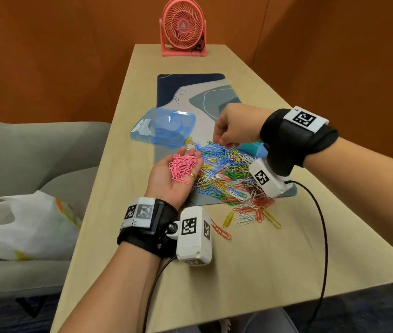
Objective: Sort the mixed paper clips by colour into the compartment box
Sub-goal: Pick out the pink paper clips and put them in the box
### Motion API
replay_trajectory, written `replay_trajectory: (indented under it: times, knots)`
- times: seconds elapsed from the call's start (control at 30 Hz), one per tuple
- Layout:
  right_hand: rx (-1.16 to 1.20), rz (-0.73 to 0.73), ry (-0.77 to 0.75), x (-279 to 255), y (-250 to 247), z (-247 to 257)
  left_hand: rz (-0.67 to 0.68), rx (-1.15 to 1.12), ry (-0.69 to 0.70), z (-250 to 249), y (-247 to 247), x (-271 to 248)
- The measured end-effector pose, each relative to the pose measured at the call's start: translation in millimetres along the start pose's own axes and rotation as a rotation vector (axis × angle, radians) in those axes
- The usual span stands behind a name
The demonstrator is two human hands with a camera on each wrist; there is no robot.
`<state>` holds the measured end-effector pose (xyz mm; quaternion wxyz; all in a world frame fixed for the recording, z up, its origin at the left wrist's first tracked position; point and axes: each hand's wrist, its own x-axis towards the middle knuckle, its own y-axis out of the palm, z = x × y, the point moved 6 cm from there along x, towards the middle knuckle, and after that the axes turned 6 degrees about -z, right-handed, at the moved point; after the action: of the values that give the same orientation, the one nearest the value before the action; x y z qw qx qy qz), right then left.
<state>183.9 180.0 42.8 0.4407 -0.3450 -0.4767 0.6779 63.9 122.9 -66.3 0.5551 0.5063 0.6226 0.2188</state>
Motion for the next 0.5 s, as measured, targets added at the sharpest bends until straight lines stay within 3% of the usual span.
replay_trajectory:
  times: [0.13,0.23,0.33,0.5]
  knots:
    - [-0.222,0.098,0.099,-1.5,13.3,-43.2,0.015,0.024,-0.002,7.7,7.0,-0.2]
    - [-0.319,0.204,0.046,-7.0,30.6,-50.5,0.021,-0.003,-0.012,12.5,9.6,2.6]
    - [-0.273,0.271,-0.009,-16.9,38.7,-45.5,0.011,0.003,-0.003,14.8,11.6,6.5]
    - [-0.299,0.146,-0.007,-9.5,25.7,-53.6,0.004,0.006,-0.002,18.1,14.2,11.5]
